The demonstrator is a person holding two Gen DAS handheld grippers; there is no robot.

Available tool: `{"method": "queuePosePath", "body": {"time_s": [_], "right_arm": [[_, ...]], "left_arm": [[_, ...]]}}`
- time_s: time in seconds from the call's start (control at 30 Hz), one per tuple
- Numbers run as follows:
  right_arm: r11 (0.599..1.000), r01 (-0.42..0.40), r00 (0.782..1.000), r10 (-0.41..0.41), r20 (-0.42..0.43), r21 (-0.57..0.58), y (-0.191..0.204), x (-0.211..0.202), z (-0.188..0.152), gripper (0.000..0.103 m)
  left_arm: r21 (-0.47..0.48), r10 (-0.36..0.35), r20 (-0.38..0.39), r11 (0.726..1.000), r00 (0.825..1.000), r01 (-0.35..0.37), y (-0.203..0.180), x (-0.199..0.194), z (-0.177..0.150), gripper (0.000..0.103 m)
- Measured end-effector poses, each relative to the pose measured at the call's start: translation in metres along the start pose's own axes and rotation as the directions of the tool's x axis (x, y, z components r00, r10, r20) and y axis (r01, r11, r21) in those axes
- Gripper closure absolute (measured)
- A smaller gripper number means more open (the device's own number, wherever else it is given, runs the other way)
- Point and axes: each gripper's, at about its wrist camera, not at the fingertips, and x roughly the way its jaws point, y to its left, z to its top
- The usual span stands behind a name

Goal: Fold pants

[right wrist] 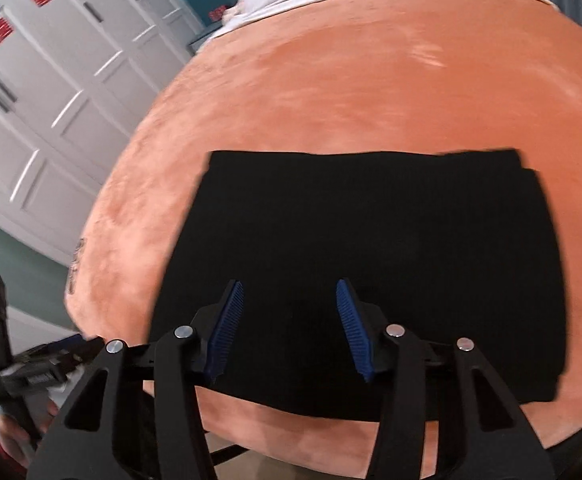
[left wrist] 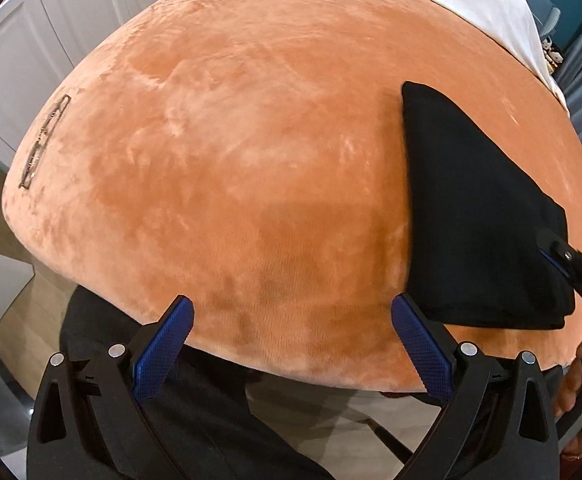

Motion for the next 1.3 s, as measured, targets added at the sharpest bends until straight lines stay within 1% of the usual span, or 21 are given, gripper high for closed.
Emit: {"method": "queuePosePath", "body": {"time_s": [0.1, 0.13, 0.2, 0.3, 0.37, 0.43, 0.47, 0.53, 0.63, 0.67, 0.73, 0.8, 0.9, 0.97, 1.03, 1.07, 1.1, 1.13, 1.2, 1.27, 1.3], "right_arm": [[0.988, -0.038, 0.998, 0.029, -0.060, -0.150, 0.045, 0.018, -0.001, 0.055], [0.983, -0.043, 0.997, 0.030, -0.076, -0.176, 0.053, 0.024, -0.004, 0.055], [0.977, -0.100, 0.984, 0.069, -0.167, -0.188, 0.072, 0.050, -0.014, 0.055], [0.960, -0.092, 0.981, 0.042, -0.189, -0.266, 0.091, 0.073, -0.029, 0.055], [0.957, -0.104, 0.980, 0.052, -0.192, -0.269, 0.103, 0.068, -0.027, 0.056], [0.956, -0.151, 0.977, 0.105, -0.187, -0.252, 0.109, 0.058, -0.025, 0.056], [0.960, -0.140, 0.975, 0.092, -0.201, -0.241, 0.108, 0.064, -0.028, 0.057], [0.963, -0.125, 0.967, 0.065, -0.245, -0.238, 0.101, 0.081, -0.036, 0.063], [0.972, -0.175, 0.969, 0.141, -0.202, -0.158, 0.087, 0.052, -0.027, 0.063], [0.979, -0.159, 0.980, 0.140, -0.143, -0.131, 0.077, 0.030, -0.021, 0.063], [0.990, -0.102, 0.994, 0.098, -0.043, -0.094, 0.052, -0.001, -0.011, 0.062], [1.000, 0.026, 0.999, -0.025, 0.040, -0.008, 0.003, -0.033, -0.005, 0.060], [0.988, 0.100, 0.993, -0.107, 0.054, 0.119, -0.057, -0.056, -0.010, 0.060], [0.975, 0.103, 0.992, -0.115, 0.051, 0.195, -0.091, -0.063, -0.020, 0.060], [0.961, 0.179, 0.983, -0.181, -0.014, 0.209, -0.114, -0.052, -0.033, 0.063], [0.959, 0.159, 0.987, -0.158, -0.024, 0.236, -0.125, -0.049, -0.042, 0.063], [0.953, 0.124, 0.992, -0.128, -0.001, 0.276, -0.128, -0.054, -0.045, 0.063], [0.946, 0.088, 0.995, -0.101, 0.024, 0.313, -0.128, -0.064, -0.047, 0.061], [0.945, 0.089, 0.992, -0.111, 0.054, 0.315, -0.125, -0.078, -0.047, 0.059], [0.948, 0.121, 0.987, -0.146, 0.067, 0.295, -0.121, -0.086, -0.045, 0.048], [0.948, 0.144, 0.983, -0.170, 0.069, 0.284, -0.121, -0.089, -0.045, 0.036]], "left_arm": [[0.045, 0.037, -0.004, 0.998, 0.999, -0.037, -0.006, -0.001, -0.001, 0.005], [0.059, 0.050, -0.003, 0.997, 0.999, -0.050, -0.008, -0.001, -0.002, 0.005], [0.099, 0.091, 0.007, 0.991, 0.996, -0.091, -0.012, -0.002, -0.005, 0.005], [0.122, 0.125, 0.016, 0.984, 0.992, -0.126, -0.010, -0.004, -0.010, 0.005], [0.119, 0.133, 0.011, 0.984, 0.991, -0.133, -0.005, -0.003, -0.010, 0.005], [0.113, 0.136, 0.011, 0.984, 0.991, -0.136, -0.002, -0.004, -0.012, 0.005], [0.111, 0.134, 0.008, 0.985, 0.991, -0.134, -0.001, -0.003, -0.011, 0.005], [0.114, 0.131, 0.000, 0.985, 0.991, -0.130, -0.003, -0.001, -0.008, 0.005], [0.136, 0.117, 0.032, 0.983, 0.993, -0.120, -0.015, -0.010, -0.003, 0.005], [0.144, 0.109, 0.042, 0.983, 0.993, -0.114, -0.020, -0.012, -0.001, 0.005], [0.162, 0.091, 0.056, 0.982, 0.994, -0.099, -0.032, -0.014, 0.004, 0.005], [0.187, 0.067, 0.053, 0.979, 0.996, -0.076, -0.049, -0.011, 0.009, 0.005], [0.229, 0.032, 0.055, 0.973, 0.998, -0.044, -0.075, -0.007, 0.015, 0.005], [0.256, 0.028, 0.058, 0.966, 0.998, -0.042, -0.093, -0.003, 0.018, 0.005], [0.280, 0.028, 0.054, 0.959, 0.998, -0.042, -0.113, 0.003, 0.019, 0.005], [0.289, 0.027, 0.051, 0.957, 0.998, -0.041, -0.119, 0.005, 0.019, 0.005], [0.301, 0.030, 0.049, 0.953, 0.998, -0.043, -0.127, 0.006, 0.019, 0.005], [0.310, 0.032, 0.050, 0.950, 0.998, -0.046, -0.132, 0.006, 0.019, 0.005], [0.328, 0.041, 0.052, 0.943, 0.998, -0.056, -0.143, 0.008, 0.019, 0.005], [0.332, 0.044, 0.049, 0.942, 0.998, -0.058, -0.149, 0.010, 0.019, 0.005], [0.332, 0.049, 0.045, 0.941, 0.998, -0.061, -0.151, 0.012, 0.019, 0.005]]}}
